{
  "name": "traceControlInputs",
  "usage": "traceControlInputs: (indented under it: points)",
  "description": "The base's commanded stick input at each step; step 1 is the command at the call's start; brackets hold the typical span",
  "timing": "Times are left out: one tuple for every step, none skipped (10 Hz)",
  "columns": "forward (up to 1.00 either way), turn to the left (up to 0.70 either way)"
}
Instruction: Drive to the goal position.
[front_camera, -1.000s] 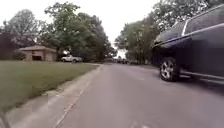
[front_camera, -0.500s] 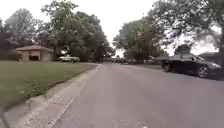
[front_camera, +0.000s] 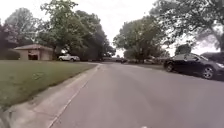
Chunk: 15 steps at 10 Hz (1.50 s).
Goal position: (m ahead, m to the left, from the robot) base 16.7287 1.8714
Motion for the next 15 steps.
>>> traceControlInputs:
  points:
    - [0.70,0.00]
    - [0.70,0.00]
    - [0.70,0.00]
    - [0.70,0.00]
    - [0.70,0.00]
    - [0.70,0.00]
    - [0.70,0.00]
    - [0.70,0.00]
    - [0.70,0.00]
    - [0.70,0.00]
    - [0.70,0.00]
    - [0.70,0.00]
    - [0.70,0.00]
    - [0.70,0.00]
    - [0.70,0.00]
